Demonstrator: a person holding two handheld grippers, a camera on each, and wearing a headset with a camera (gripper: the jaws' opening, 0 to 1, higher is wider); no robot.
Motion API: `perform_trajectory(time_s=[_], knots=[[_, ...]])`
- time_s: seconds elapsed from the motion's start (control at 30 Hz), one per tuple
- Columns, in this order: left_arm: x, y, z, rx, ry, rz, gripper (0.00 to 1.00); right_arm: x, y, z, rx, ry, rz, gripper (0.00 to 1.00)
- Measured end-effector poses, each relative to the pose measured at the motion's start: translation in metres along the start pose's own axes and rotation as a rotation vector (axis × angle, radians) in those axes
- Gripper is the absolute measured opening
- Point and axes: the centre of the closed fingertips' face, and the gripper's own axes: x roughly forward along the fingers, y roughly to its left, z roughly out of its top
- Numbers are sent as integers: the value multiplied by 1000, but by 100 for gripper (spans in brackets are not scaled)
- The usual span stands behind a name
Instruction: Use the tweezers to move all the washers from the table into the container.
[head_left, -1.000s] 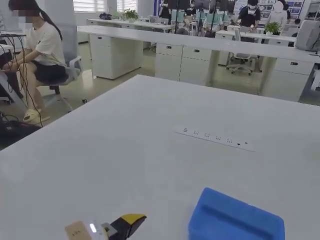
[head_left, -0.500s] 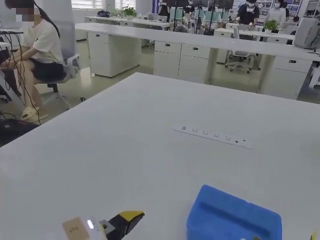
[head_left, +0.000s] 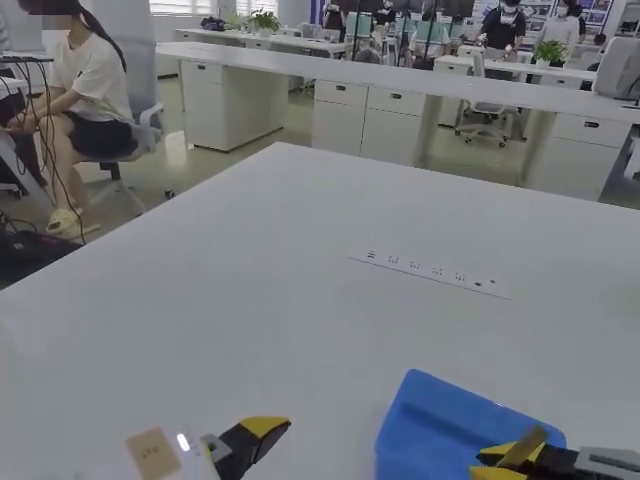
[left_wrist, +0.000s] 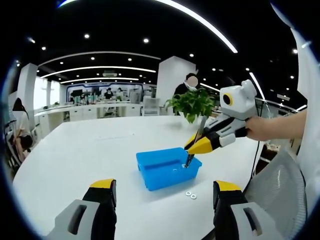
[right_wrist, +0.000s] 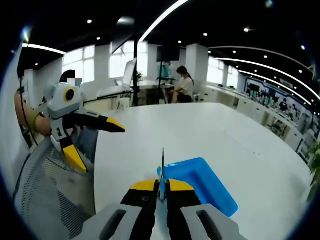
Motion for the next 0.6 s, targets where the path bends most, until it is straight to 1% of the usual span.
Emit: perform_trajectory(time_s=[0.1,0.23,0.33,0.37,0.43,0.6], knots=[[0,0,0,0,-1,2,80,1,-4,3,10,-8,-1,3],[0,0,1,1,-3,3,80,3,-13,6,42,-21,-2,3],[-1,1,1,0,-3,4,80,6,-22,7,95,-35,-9,3],[-1,0,1,-1,-3,3,80,7,-26,8,131,-49,-15,3],[-1,0,1,-2,-3,3,80,8,-34,7,183,-57,-26,3],[-1,1,1,-2,-5,5,80,13,-49,4,249,-63,-52,3]])
